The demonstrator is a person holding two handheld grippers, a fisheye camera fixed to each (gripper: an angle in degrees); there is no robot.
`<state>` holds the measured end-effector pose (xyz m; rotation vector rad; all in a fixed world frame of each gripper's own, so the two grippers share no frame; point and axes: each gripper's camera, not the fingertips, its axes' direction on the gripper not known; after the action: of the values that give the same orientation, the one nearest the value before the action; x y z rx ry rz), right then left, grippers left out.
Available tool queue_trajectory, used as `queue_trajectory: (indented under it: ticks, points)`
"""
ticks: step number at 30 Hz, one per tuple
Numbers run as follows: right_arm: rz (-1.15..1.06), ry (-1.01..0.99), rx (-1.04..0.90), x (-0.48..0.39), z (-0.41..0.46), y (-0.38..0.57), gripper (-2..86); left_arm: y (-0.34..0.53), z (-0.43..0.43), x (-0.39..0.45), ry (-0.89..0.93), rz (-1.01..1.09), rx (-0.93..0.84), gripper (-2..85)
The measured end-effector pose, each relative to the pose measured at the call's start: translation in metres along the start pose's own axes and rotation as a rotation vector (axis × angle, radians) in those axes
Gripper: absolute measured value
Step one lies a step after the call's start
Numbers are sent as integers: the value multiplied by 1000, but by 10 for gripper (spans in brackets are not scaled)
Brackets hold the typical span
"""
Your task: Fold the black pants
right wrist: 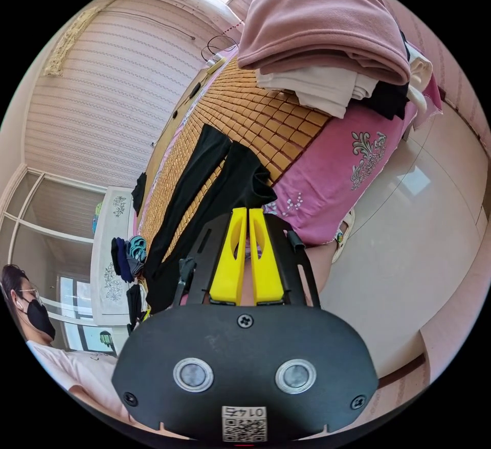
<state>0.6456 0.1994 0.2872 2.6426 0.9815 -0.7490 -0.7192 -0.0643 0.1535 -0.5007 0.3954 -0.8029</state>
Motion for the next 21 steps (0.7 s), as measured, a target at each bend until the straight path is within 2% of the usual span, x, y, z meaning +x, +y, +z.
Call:
queue_trajectory:
  ticks: [3,5,9,12,17,21]
  points:
    - [-21,21,-7,0,2,-5,0,1,3,13,-16,67,-23,4]
    - [-46,24,0,-4,0,-14,0,6,-3,20,14,107,1,-4]
    - [-132,56,9,-28,-1,-40,-1,19,-27,32,159,169,81,-9]
    - [-235,94,3,-62,10,-74,-1,20,-39,49,228,210,142,-10]
    - [-449,176,-10,-150,55,-156,0,6,-33,101,228,317,202,-9]
    - [-529,272,-59,-211,110,-219,6,-21,2,152,207,353,231,-4]
